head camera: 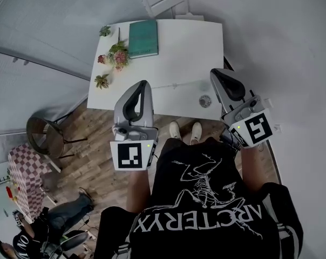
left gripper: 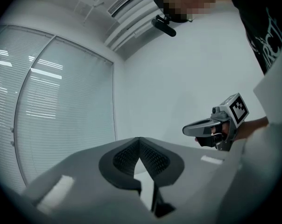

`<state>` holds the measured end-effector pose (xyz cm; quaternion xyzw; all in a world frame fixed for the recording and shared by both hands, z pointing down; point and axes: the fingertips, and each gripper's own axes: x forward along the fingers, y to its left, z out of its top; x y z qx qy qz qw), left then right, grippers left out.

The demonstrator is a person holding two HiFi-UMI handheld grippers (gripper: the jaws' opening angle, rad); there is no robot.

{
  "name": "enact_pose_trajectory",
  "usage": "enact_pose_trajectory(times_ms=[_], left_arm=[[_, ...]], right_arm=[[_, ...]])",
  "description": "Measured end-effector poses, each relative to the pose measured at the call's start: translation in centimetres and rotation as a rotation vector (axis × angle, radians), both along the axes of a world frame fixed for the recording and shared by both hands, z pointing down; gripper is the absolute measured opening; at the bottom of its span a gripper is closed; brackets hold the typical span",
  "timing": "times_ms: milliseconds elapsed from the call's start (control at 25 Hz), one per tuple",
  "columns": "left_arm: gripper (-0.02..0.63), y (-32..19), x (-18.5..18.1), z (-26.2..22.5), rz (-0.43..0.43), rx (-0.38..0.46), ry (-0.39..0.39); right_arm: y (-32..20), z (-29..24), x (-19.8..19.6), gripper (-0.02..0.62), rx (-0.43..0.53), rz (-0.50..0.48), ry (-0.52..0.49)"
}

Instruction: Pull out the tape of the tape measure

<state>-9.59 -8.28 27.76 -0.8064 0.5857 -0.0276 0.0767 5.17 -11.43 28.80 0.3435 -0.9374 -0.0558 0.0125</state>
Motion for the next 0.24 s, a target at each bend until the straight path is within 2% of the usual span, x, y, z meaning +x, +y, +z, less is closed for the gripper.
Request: enact_pose_trajectory(times_ms=[240], left_arm=[[0.011,-0.10,-0.49,0.01,0.013,-0.019,0.005]], right_arm=[[-0.10,-0.08,-0.67,0.008,-0.005,0.009,0.002]])
